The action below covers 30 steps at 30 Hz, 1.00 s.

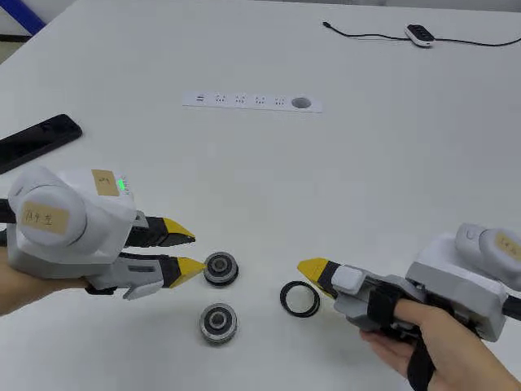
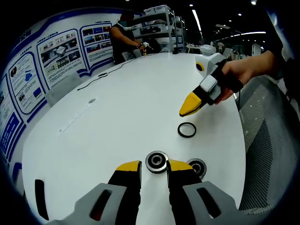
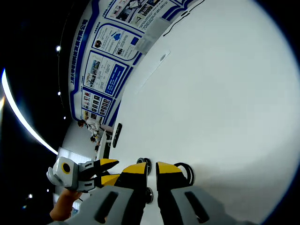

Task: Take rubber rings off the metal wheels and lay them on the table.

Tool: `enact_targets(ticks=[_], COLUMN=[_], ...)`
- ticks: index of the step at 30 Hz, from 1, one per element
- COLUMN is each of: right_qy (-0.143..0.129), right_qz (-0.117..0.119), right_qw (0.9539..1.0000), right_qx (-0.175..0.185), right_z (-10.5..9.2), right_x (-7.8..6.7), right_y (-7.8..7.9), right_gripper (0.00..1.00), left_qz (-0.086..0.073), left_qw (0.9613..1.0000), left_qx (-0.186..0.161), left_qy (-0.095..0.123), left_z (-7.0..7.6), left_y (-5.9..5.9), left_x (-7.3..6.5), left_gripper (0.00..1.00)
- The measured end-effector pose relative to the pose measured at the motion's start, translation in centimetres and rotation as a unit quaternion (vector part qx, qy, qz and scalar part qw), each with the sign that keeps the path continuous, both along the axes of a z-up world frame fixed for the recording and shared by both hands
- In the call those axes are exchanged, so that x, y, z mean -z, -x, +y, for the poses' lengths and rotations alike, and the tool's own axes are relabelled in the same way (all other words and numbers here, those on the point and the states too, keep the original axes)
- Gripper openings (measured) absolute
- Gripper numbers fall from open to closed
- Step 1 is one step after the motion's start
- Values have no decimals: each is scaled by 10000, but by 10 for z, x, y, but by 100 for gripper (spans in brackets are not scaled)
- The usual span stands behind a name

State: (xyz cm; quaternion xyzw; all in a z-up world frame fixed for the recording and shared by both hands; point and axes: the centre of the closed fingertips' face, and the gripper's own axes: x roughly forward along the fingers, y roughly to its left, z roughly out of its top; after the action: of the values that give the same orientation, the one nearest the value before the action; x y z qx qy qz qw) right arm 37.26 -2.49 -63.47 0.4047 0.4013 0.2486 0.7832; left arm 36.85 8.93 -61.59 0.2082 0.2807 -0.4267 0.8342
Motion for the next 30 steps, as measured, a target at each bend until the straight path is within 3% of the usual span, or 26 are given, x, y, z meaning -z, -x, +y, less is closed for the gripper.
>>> enact_targets(ticks=[14, 30], right_qy=[-129, -197], right_qz=[-130, -184], right_qw=[9993, 9984], right_qx=[-314, -497], right_z=[26, 39], right_x=[4, 8], right_y=[-5, -9], right_gripper=[8, 10], left_qz=[262, 391], left_qw=[9995, 9988], left_qx=[132, 280], left_qy=[-63, -31], left_z=[-7, -19], left_y=[-9, -11], left_x=[23, 35], left_gripper=[21, 20])
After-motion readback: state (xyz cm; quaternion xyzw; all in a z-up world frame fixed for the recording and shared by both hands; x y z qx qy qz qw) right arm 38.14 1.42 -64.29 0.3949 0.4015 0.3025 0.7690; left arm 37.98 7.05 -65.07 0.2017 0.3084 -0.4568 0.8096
